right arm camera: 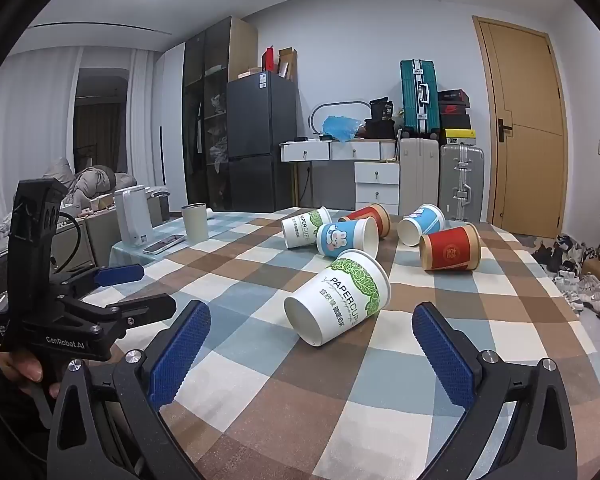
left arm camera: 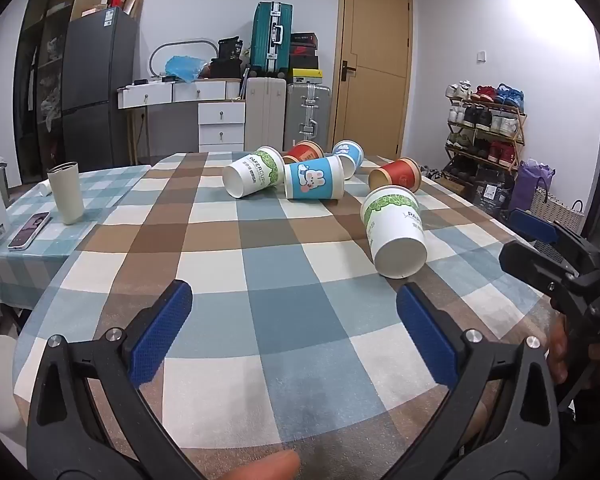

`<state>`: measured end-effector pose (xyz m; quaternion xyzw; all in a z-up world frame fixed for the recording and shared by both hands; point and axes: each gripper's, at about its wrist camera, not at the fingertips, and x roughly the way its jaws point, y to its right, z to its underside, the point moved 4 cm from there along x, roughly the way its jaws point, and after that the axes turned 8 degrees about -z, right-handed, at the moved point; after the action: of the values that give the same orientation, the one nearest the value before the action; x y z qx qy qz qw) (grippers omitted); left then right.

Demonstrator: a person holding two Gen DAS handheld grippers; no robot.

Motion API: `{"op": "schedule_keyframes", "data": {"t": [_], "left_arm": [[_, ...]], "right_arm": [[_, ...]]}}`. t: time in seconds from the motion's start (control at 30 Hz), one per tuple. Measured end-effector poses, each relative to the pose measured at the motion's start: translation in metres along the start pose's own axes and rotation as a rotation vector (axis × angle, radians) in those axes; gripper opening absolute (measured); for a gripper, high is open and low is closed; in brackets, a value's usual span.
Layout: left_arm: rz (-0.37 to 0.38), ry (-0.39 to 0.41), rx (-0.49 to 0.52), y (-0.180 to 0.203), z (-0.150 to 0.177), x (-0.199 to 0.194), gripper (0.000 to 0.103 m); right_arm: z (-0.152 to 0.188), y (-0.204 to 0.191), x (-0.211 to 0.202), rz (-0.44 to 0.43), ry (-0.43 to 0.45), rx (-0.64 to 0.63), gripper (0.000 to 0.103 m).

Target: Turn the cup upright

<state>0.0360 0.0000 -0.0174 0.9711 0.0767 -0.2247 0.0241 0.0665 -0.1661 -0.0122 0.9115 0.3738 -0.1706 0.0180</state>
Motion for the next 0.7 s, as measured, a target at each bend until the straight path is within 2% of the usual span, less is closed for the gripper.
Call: {"op": "schedule_keyframes", "data": {"t": [0.7], "left_arm": [[0.005, 0.014, 0.014, 0.0004, -0.0041, -0.0037, 0.102]], "right_arm": [[0.0012, -0.0006, 0.0012, 0.002, 0.002, -0.007, 0.103]]}}
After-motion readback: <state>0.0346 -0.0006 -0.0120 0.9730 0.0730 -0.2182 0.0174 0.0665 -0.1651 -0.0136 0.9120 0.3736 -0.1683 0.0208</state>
